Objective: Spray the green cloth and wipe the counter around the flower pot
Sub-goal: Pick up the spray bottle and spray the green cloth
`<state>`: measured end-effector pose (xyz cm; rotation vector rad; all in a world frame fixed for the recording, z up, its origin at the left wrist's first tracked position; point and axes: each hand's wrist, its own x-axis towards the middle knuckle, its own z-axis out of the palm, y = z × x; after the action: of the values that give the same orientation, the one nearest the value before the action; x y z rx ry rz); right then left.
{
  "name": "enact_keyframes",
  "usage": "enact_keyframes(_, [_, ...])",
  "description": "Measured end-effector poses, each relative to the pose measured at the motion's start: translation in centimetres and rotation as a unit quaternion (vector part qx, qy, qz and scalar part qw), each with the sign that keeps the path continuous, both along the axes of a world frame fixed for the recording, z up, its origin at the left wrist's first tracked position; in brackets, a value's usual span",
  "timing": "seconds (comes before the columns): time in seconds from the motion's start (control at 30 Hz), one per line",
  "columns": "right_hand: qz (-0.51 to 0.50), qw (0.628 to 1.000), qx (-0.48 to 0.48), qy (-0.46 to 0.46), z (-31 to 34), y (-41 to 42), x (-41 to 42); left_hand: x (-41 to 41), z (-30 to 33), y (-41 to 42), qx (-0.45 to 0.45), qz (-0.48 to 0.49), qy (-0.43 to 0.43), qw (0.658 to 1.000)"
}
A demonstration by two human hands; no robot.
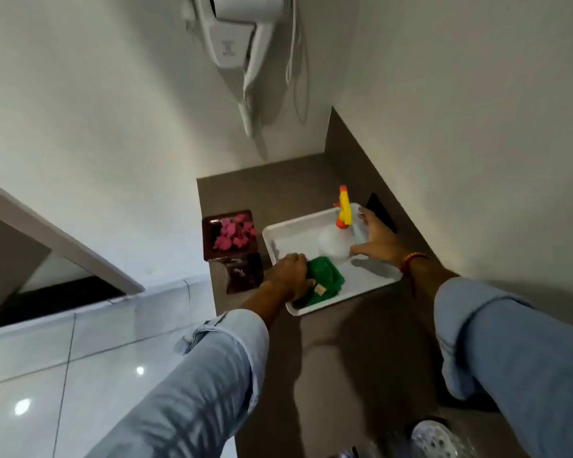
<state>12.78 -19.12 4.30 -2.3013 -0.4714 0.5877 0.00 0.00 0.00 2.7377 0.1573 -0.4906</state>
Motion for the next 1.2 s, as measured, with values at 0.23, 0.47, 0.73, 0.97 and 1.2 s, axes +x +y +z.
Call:
enact_keyframes(0.23, [-0.060, 0.990, 0.126, 0.023, -4.3, 2.9, 1.9, 0.8, -4.4, -1.6, 0.088, -0.031, -0.034, 0.995])
enact_keyframes(0.47, [-0.067, 0.983, 0.166, -0.027, -5.1, 6.2, 3.2, 1.3, -4.3, -2.7, 0.077, -0.002, -0.082, 0.994])
enact_keyframes(0.73, [-0.075, 0.974, 0.160, -0.141, -4.5, 6.2, 2.3, -0.7, -2.6, -3.6, 0.082, 0.014, -0.158, 0.984])
enact_keyframes(0.97, [-0.084, 0.954, 0.213, -0.190, 0.9, 5.5, -0.8, -5.5, 0.8, -2.0, 0.133, -0.029, -0.302, 0.944])
enact_keyframes(1.2, [-0.071, 0.943, 0.244, -0.215, 4.9, 6.9, -10.9, -14.6, 4.1, -0.1, 0.195, -0.017, -0.305, 0.932])
